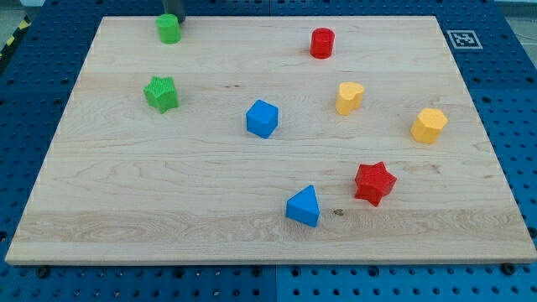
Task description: Move the red circle into the yellow heart
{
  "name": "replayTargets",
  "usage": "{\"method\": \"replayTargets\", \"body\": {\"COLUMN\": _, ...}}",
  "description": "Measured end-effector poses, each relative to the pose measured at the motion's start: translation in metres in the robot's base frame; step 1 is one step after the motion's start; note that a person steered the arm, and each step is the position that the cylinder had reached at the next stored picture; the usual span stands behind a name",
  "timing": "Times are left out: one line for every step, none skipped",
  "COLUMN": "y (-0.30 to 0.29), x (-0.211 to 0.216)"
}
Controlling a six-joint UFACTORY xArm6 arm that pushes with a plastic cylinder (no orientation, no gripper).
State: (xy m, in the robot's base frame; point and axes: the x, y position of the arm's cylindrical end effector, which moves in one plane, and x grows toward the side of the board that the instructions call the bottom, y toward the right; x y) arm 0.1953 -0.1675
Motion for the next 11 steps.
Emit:
{"method": "replayTargets", "body": {"y": 0.006, "x": 0.005}}
{"method": "replayTargets", "body": {"y": 0.024, "x": 0.010}}
{"method": "replayTargets", "body": {"y": 0.041, "x": 0.010}}
{"method": "replayTargets", "body": {"y": 0.064, "x": 0.011}}
{"method": "replayTargets", "body": {"y": 0.095, "x": 0.017}}
{"method": "replayTargets", "body": {"y": 0.123, "x": 0.024}}
{"method": "replayTargets", "body": {"y": 0.151, "x": 0.028}}
{"method": "replayTargets", "body": {"y": 0.153, "x": 0.028}}
{"method": "replayTargets", "body": {"y": 0.158, "x": 0.028}}
{"method": "replayTargets", "body": {"y": 0.166, "x": 0.028}}
{"method": "replayTargets", "body": {"y": 0.166, "x": 0.028}}
